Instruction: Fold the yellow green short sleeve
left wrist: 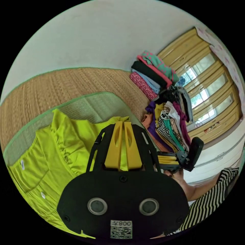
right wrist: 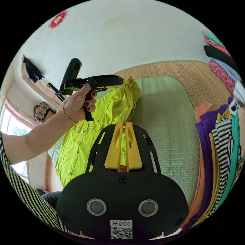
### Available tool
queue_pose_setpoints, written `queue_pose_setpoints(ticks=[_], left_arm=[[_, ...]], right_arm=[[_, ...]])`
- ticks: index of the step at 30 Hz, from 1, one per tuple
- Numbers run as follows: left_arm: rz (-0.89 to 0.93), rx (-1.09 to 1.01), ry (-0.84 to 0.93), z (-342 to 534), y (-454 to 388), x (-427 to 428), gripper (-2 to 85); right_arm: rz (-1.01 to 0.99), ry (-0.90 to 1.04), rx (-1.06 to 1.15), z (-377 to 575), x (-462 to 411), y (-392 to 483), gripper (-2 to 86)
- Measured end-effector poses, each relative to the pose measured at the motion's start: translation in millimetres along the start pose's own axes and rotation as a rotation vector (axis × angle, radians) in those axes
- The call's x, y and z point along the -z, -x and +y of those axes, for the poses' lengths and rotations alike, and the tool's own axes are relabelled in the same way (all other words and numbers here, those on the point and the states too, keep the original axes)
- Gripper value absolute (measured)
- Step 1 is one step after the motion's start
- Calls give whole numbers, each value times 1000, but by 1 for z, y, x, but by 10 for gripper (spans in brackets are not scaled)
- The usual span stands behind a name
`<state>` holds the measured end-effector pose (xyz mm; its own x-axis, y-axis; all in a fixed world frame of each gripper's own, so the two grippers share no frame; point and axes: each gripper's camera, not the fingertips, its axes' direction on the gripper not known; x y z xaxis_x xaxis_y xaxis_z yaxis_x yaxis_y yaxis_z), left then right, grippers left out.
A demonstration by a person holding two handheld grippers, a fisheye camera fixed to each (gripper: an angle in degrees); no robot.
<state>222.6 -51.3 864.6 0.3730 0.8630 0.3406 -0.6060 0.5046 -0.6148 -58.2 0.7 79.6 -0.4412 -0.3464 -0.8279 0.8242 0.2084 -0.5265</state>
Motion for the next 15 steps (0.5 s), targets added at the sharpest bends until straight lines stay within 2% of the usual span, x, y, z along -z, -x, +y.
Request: queue_pose_setpoints(ticks=[8,12,15], left_arm=[[51,248,-96,44,87,50,13],[54,306,-36,58,120,50,27],[39,312,-55,66,133,60,41]], right_arm=[[4,82,238,-12,-28,78,18],[14,177,268,-13,-54,91,21],[1,243,255,-11,-70,96,22]])
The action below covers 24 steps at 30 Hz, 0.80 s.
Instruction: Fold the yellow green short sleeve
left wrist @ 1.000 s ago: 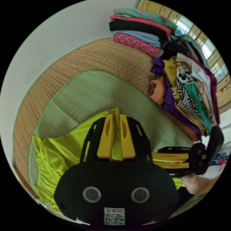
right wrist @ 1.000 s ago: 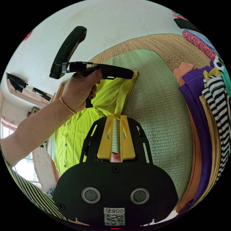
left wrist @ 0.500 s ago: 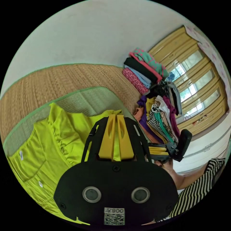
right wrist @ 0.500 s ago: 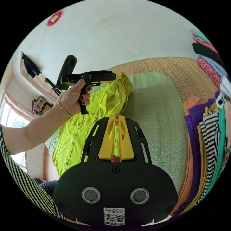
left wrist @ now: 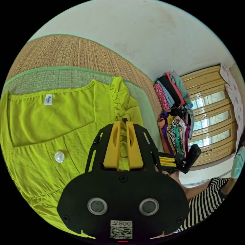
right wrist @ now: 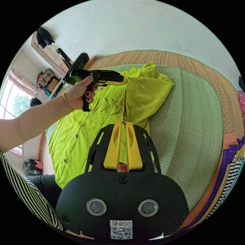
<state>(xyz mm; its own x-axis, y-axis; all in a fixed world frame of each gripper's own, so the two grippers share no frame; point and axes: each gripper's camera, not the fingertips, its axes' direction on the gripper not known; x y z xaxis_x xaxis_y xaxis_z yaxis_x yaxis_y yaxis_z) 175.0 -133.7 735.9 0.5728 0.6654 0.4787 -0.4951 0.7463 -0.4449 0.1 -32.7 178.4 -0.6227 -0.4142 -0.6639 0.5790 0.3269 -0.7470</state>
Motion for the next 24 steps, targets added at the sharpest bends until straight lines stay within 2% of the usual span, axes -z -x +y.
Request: queue_pose_setpoints(ticks=[7,12,15,17,24], left_arm=[[11,-128,-96,-1,-6,32,55],[-35,-308,91,-25,-34,-3,39],[-132,-340,195,-33,-37,-32,20],[-146,-340,218,-35,-34,-43,12],[-144,-351,219,-19,-21,-37,3]], right_arm=[[-34,-25,-49,4,10,7,17],[-58,-81,-38,-8,12,16,8],[50,-37,-30,-22,-8,24,3],[176,25,-69,-29,-23,25,2],[141,-47,-191,-25,-23,22,0]])
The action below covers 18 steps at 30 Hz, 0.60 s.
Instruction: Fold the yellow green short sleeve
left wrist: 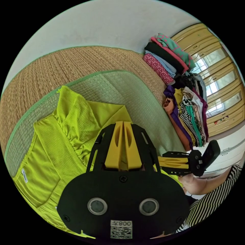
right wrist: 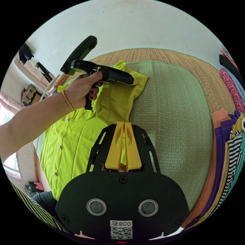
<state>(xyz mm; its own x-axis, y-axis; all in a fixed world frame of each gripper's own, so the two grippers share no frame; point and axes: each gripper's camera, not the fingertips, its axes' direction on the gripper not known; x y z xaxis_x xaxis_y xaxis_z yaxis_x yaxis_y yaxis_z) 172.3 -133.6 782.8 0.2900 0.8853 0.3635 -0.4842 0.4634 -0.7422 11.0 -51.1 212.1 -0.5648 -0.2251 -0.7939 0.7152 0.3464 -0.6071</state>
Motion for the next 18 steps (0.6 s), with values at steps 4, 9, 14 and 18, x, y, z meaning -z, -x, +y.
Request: queue_pose_setpoints(ticks=[4,9,14,18], left_arm=[[-2,16,-7,25,9,10,3],[138,-55,-112,92,2,49,2],[74,-17,31,159,3,39,2],[155,4,-67,200,3,58,2]], right_arm=[[28,-38,30,-2,5,23,1],[34,-59,96,-2,6,50,1],[80,10,98,-12,-24,59,2],[58,5,77,-20,-22,67,2]])
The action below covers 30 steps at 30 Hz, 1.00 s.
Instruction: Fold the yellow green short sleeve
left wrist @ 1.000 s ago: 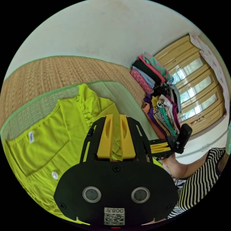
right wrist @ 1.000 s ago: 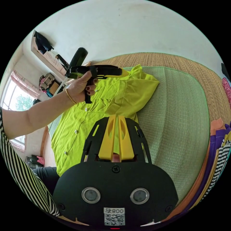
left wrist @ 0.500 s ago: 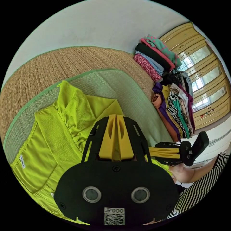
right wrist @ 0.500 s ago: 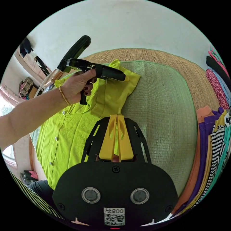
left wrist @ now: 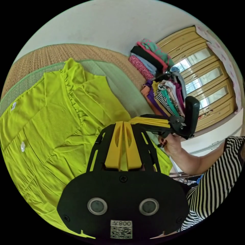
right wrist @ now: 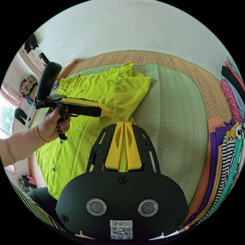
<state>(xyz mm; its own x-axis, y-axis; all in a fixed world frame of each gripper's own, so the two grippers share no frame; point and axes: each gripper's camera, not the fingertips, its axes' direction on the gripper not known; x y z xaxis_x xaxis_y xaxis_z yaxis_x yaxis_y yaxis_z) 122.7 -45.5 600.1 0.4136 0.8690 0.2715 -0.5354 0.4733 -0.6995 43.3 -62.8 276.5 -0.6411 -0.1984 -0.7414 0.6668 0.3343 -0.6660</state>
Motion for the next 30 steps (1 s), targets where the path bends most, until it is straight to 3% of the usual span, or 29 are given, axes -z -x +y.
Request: queue_pose_setpoints(ticks=[3,6,13,21,26,30], left_arm=[[-97,-14,138,21,2,-11,1],[-46,47,101,43,8,4,2],[-38,216,-79,146,14,85,7],[-353,791,-449,385,60,252,65],[-441,953,-510,454,88,302,81],[-449,952,-501,474,104,316,86]], right_arm=[[3,25,-1,-8,-7,8,1],[-42,49,-10,-16,-20,10,1],[-57,86,-43,-25,-21,29,1],[-217,80,90,-32,-31,103,2],[-297,114,269,-72,-58,188,2],[-305,144,381,-103,-79,244,2]])
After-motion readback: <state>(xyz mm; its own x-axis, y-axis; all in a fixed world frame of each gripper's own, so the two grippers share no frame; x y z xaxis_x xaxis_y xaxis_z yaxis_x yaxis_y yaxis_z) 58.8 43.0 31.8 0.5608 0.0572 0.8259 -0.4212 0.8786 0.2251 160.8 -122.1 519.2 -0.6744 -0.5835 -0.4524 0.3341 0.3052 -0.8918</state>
